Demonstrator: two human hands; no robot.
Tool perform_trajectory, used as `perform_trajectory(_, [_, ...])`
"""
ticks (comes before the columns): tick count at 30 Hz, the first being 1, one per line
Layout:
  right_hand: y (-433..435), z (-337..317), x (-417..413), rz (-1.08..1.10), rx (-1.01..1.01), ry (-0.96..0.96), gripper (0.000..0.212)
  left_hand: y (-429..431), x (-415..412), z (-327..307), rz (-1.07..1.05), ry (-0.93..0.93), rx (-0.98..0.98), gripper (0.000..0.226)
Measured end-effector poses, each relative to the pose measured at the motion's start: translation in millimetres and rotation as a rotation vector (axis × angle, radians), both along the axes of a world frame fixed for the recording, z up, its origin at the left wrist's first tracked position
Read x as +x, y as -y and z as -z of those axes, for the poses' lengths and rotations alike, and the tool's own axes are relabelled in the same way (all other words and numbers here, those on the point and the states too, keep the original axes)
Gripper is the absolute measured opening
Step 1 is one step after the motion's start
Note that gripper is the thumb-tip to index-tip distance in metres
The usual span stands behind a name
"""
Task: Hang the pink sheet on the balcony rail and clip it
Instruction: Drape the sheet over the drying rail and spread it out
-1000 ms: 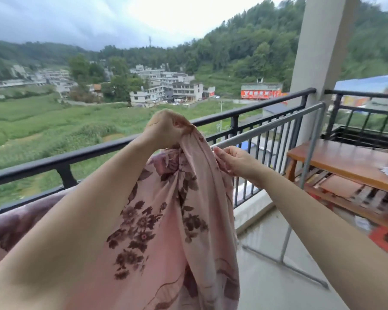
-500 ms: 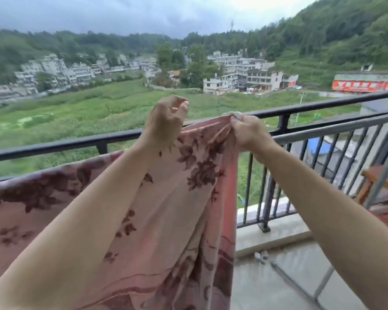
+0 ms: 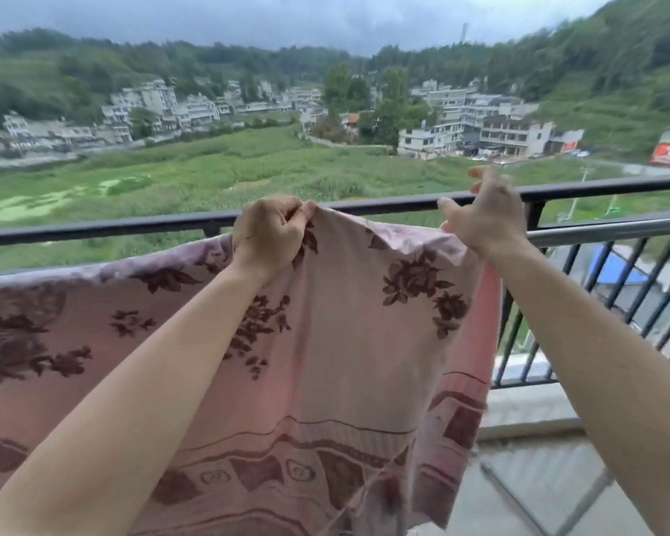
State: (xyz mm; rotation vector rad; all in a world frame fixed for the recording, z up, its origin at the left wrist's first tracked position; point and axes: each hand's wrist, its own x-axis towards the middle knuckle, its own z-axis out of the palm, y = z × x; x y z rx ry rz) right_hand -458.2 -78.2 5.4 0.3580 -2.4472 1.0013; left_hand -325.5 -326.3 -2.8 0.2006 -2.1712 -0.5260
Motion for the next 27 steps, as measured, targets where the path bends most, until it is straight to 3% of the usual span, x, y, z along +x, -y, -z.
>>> perform_trajectory(3, [12.2,15.6,18.2,-0.077,-0.375,0.025,0.045,5.4,10.9,6.8,-0.082,-0.24,0.002,0.036])
perform_trajectory(4, [16.3,24.1,24.2,-0.086,-0.461,0.043,0.045,10.3,11.0,12.5,-0.125,-0.172,-0.052,0.035])
perform_trajectory(7, [21.2,45.5,42.7,-0.041,-0.509,0.046,0.047,22.3,8.1,27.7,-0.188,0.283,-0.055,0.045])
perform_trajectory(8, [20.6,50.6,46.7,-0.022,-0.512,0.052,0.049,24.1,9.2,29.3,-0.183,0.314,-0.034,0.048])
perform_trajectory(10, [17.6,60.1,51.2,0.007,-0.563,0.126,0.054,24.4,12.5,38.0,-0.169,0.17,-0.096,0.04])
perform_trajectory(13, [8.0,67.9,46.0,0.032,-0.592,0.266,0.057,10.9,26.2,71.9,-0.177,-0.192,-0.202,0.018])
perform_trajectory(16, [-2.9,64.1,39.5,-0.01,-0.535,0.343,0.064,-24.1,40.0,116.5,-0.019,-0.284,-0.291,0.022])
perform_trajectory(18, [-10.2,57.8,36.5,-0.06,-0.465,0.364,0.073,-54.4,47.5,142.4,0.145,-0.154,-0.315,0.034])
perform_trajectory(20, [-20.5,48.1,35.1,-0.155,-0.407,0.427,0.066,-86.1,49.9,157.8,0.208,0.006,-0.323,0.047])
perform_trajectory(24, [-31.8,33.5,39.9,-0.502,-0.266,0.776,0.047,-147.6,33.1,163.8,0.007,0.438,-0.13,0.084])
perform_trajectory(25, [-32.7,34.0,39.3,-0.569,-0.278,0.81,0.047,-159.3,28.0,165.3,-0.04,0.48,-0.022,0.083])
perform_trajectory(27, [-34.7,37.1,36.3,-0.713,-0.358,0.83,0.043,-176.2,22.5,170.4,-0.048,0.399,0.156,0.052])
